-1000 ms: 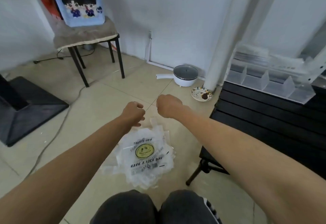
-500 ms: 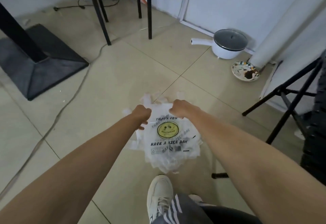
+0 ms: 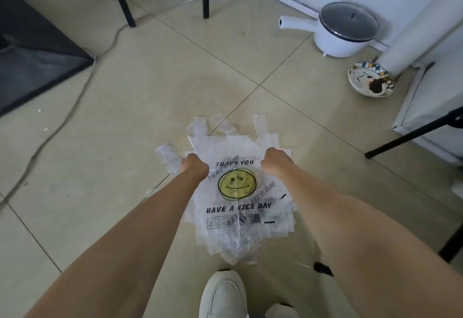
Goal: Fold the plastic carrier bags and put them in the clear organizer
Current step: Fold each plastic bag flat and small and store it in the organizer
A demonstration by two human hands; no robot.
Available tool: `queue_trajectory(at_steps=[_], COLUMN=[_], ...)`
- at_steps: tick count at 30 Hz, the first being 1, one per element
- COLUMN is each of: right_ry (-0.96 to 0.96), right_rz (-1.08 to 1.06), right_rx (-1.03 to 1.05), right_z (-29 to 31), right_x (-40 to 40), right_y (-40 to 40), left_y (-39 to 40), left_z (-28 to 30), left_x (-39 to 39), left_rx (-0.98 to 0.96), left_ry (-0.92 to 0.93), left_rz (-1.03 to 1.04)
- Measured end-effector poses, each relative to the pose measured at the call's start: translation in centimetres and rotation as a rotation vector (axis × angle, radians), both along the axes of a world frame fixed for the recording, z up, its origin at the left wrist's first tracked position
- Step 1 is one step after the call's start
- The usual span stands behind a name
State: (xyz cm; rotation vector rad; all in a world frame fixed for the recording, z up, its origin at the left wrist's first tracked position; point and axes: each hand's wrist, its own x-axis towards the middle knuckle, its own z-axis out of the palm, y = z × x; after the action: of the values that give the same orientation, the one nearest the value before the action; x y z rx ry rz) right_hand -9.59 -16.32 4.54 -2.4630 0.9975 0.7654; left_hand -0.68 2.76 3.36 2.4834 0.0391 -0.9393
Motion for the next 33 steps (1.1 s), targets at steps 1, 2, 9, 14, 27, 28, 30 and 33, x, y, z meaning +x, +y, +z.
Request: queue_trajectory(at_steps=[1, 2, 9, 14, 27, 28, 30, 33], right_ry=[-0.006, -0.021, -0.061, -0.077, -0.269, -0.282, -0.319, -0.376], right_rz=[-0.034, -0.067, -0.212, -0.202, -0.569, -0.593, -0.629, -0.664], right_rx=[-0.001, 0.006, 0.008, -0.088, 0.131, 0.135, 0.137, 0.147], right_z=[-0.7, -1.4, -5.2, -6.0, -7.1, -7.1, -6.7, -6.1], right_x=[-0.1, -0.2, -0.4, -1.0, -0.2, -0.2, -0.2, -0.4], right_y=[-0.5, -0.9, -0.7, 0.1, 0.2, 0.1, 0.0, -0.2], left_y=[0.1, 0.1, -0.8, -1.3, -1.1, -1.1, -0.8, -0.4], left_z=[-0.7, -1.2, -4.7, -4.8, -4.0, -3.9, -3.9, -3.8], left_x=[0.0, -0.1, -1.3, -2.3, -1.6, -1.6, -1.8, -1.9], left_rx=[0.010, 0.040, 0.115, 0.314, 0.057, -0.008, -0.118, -0.278], left_ry=[-0.035, -0.064, -0.173, -0.427, -0.531, -0.493, -0.472, -0.447], left_rz=[0.008, -0.004, -0.151, -0.384, -0.315, -0.268, -0.209, -0.160])
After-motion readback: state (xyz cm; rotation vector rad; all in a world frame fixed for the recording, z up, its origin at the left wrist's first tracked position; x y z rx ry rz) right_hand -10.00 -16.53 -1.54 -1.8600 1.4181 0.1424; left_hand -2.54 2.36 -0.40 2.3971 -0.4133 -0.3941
